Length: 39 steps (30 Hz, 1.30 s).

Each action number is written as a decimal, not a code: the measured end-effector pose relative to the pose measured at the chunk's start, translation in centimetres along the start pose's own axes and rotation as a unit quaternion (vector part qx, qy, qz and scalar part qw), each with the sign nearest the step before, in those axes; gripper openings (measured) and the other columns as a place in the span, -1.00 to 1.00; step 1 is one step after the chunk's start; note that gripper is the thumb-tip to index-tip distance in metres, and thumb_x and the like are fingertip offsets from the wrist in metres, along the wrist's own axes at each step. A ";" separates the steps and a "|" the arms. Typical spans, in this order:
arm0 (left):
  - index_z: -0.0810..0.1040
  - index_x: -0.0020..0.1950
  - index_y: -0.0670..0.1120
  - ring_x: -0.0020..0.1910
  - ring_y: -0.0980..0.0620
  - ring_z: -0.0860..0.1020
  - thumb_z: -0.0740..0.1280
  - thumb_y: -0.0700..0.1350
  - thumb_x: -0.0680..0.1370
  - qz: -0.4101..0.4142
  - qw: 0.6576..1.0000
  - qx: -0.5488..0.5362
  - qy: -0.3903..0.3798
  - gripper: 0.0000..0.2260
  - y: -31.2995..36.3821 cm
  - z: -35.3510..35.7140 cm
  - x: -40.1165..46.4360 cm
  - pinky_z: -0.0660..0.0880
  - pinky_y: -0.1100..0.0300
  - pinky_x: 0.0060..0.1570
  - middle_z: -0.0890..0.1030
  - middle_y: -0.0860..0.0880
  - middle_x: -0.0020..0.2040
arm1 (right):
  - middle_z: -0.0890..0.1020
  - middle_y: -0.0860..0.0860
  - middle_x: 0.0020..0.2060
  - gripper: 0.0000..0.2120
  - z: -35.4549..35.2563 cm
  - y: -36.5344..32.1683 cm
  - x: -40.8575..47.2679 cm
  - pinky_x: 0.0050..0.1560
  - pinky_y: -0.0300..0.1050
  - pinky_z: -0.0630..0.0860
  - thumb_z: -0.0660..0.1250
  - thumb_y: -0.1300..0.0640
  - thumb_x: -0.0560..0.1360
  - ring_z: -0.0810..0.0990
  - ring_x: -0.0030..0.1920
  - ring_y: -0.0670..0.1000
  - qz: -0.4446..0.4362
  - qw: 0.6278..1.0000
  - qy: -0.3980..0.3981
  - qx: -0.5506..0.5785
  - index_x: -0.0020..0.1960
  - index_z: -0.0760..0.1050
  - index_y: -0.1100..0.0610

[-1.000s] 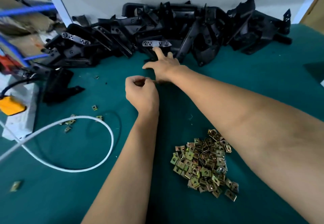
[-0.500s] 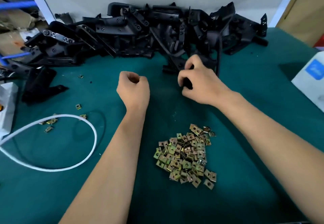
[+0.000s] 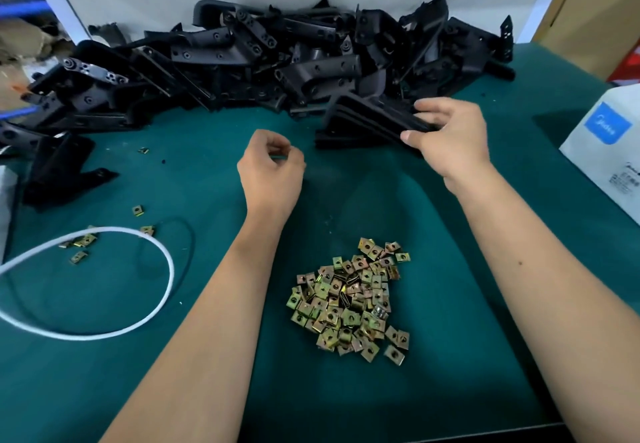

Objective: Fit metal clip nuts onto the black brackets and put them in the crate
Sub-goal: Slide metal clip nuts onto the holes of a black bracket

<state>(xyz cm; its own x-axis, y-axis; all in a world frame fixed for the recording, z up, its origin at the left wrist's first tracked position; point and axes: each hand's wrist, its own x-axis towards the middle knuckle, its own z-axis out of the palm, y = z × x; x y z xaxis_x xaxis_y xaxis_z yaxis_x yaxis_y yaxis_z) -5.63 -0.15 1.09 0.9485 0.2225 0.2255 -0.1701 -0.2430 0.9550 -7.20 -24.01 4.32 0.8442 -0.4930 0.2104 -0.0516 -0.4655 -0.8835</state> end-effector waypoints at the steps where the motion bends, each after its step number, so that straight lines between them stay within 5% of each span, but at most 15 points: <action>1: 0.52 -0.09 0.00 -0.20 -0.06 0.70 0.33 -0.11 0.46 -0.001 1.000 -0.004 -0.005 -0.94 0.0 0.1 0.0 0.65 -0.11 -0.03 0.64 0.04 -0.16 | 0.73 -0.17 0.07 -0.55 -0.2 0.0 0.0 0.24 -0.15 0.56 0.61 0.13 0.39 0.64 0.06 -0.25 -0.013 0.999 0.016 -0.032 0.25 0.65 -0.08; 4: 0.52 -0.10 0.02 -0.19 -0.07 0.70 0.35 -0.11 0.48 0.010 1.000 -0.003 -0.028 -0.96 0.1 0.6 -0.1 0.65 -0.12 -0.04 0.65 0.01 -0.13 | 0.74 -0.18 0.00 -0.73 -0.4 -0.5 -0.2 0.27 -0.10 0.51 0.54 0.03 0.42 0.67 0.06 -0.12 -0.110 0.985 0.086 -0.102 0.12 0.70 -0.11; 7: 0.53 -0.08 -0.05 -0.23 -0.01 0.71 0.36 -0.17 0.52 0.019 0.999 -0.022 -0.044 -0.96 0.0 0.9 -0.2 0.68 -0.07 -0.11 0.65 -0.04 -0.13 | 0.74 -0.10 -0.13 -0.85 -0.2 -1.0 -1.1 -0.06 -0.18 0.48 0.42 0.00 0.53 0.58 -0.24 -0.06 -0.206 0.955 0.180 -0.116 0.04 0.71 0.00; 11: 0.58 -0.04 -0.16 -0.18 -0.07 0.72 0.37 -0.23 0.59 -0.025 0.985 -0.153 -0.077 -0.98 0.4 0.9 -0.4 0.64 0.11 -0.16 0.68 -0.14 -0.09 | 0.71 -0.12 -0.24 -0.89 0.5 -2.2 -2.1 -0.18 -0.23 0.49 0.42 0.09 0.56 0.58 -0.32 -0.17 -0.222 0.946 0.233 0.034 -0.02 0.69 0.11; 13: 0.59 0.06 -0.15 -0.05 -0.12 0.72 0.38 -0.18 0.63 -0.071 0.956 -0.263 -0.113 -0.95 1.1 1.0 -0.5 0.64 0.11 -0.05 0.71 -0.16 0.01 | 0.74 0.02 -0.25 -0.91 1.4 -3.5 -3.0 -0.25 -0.06 0.59 0.41 0.15 0.57 0.71 -0.30 -0.04 -0.114 0.965 0.125 0.201 -0.06 0.64 0.16; 15: 0.51 0.27 -0.12 0.16 -0.16 0.68 0.35 -0.04 0.67 -0.111 0.927 -0.331 -0.134 -0.77 1.6 1.0 -0.4 0.64 0.01 0.12 0.68 -0.17 0.19 | 0.76 0.13 -0.18 -0.93 2.4 -4.4 -4.4 -0.31 -0.11 0.57 0.38 0.20 0.61 0.73 -0.29 0.05 0.006 0.947 -0.078 0.312 -0.03 0.60 0.18; 18: 0.48 0.42 -0.10 0.27 -0.14 0.63 0.26 0.18 0.67 -0.164 0.903 -0.384 -0.103 -0.55 2.4 0.7 -0.1 0.57 -0.07 0.29 0.67 -0.12 0.27 | 0.76 0.16 -0.17 -0.90 3.4 -4.5 -6.3 -0.35 -0.18 0.55 0.39 0.19 0.62 0.71 -0.31 0.07 0.029 0.938 -0.263 0.226 0.03 0.63 0.23; 22: 0.63 0.16 -0.14 0.09 -0.09 0.70 0.22 0.19 0.68 -0.191 0.866 -0.462 -0.024 -0.58 2.7 -0.8 0.9 0.65 0.07 0.06 0.73 -0.11 0.10 | 0.76 0.10 -0.21 -0.76 3.8 -4.7 -7.3 -0.37 -0.16 0.54 0.40 0.02 0.62 0.68 -0.32 0.05 -0.055 0.929 -0.349 0.105 -0.03 0.66 0.20; 24: 0.62 0.22 -0.22 -0.04 -0.09 0.70 0.27 0.13 0.68 -0.218 0.852 -0.476 0.007 -0.58 2.5 -1.7 1.5 0.66 0.08 -0.01 0.70 -0.16 0.04 | 0.75 0.07 -0.22 -0.70 3.5 -4.6 -7.3 -0.34 -0.15 0.57 0.42 -0.09 0.59 0.68 -0.29 0.04 -0.094 0.910 -0.404 0.023 -0.04 0.68 0.16; 28: 0.59 0.16 -0.19 -0.04 -0.16 0.67 0.35 -0.07 0.66 -0.255 0.821 -0.511 0.029 -0.80 1.7 -3.5 2.2 0.64 -0.02 0.11 0.67 -0.20 -0.04 | 0.71 -0.14 -0.23 -0.83 2.5 -4.5 -7.6 -0.24 -0.35 0.47 0.58 -0.06 0.44 0.60 -0.29 -0.22 -0.195 0.804 -0.545 -0.135 -0.01 0.72 -0.03; 33: 0.66 -0.08 -0.14 -0.33 0.07 0.65 0.35 -0.13 0.66 -0.207 0.859 -0.468 0.013 -0.83 1.8 -4.6 2.7 0.61 0.19 -0.22 0.69 -0.03 -0.32 | 0.66 -0.17 -0.17 -0.73 3.9 -5.2 -9.5 -0.20 -0.31 0.47 0.60 -0.20 0.36 0.61 -0.15 -0.18 -0.256 0.769 -0.556 -0.185 0.00 0.69 -0.17; 35: 0.63 0.14 -0.29 -0.19 0.00 0.71 0.39 -0.21 0.63 -0.156 0.878 -0.449 0.047 -0.83 2.7 -4.8 2.7 0.66 0.12 -0.11 0.74 -0.15 -0.12 | 0.67 -0.18 -0.17 -0.83 4.4 -5.3 -10.1 -0.19 -0.35 0.46 0.60 -0.10 0.39 0.61 -0.14 -0.22 -0.265 0.752 -0.570 -0.199 -0.08 0.69 -0.13; 37: 0.44 0.36 -0.36 -0.03 -0.12 0.70 0.46 -0.28 0.57 -0.102 0.884 -0.442 0.110 -0.59 2.9 -5.1 3.0 0.65 -0.06 0.10 0.70 -0.24 0.06 | 0.69 -0.15 -0.18 -0.90 4.5 -5.3 -10.2 -0.20 -0.36 0.46 0.59 0.01 0.42 0.62 -0.17 -0.22 -0.260 0.738 -0.590 -0.199 -0.12 0.69 -0.07; 39: 0.37 0.31 -0.27 -0.06 -0.13 0.62 0.50 -0.25 0.53 -0.065 0.905 -0.399 0.132 -0.56 2.9 -5.3 3.2 0.61 -0.04 0.13 0.63 -0.21 0.00 | 0.70 -0.16 -0.22 -0.92 4.3 -5.1 -9.8 -0.21 -0.37 0.47 0.58 0.09 0.45 0.63 -0.21 -0.22 -0.248 0.752 -0.584 -0.178 -0.10 0.69 0.01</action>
<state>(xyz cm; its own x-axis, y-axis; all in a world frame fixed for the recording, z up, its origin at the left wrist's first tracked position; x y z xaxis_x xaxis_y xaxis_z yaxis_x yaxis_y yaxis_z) -4.48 4.82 5.60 0.8952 0.4440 0.0393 -0.3014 0.5379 0.7873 -12.88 -13.66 5.02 0.6882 0.6923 -0.2172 0.4607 -0.6482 -0.6064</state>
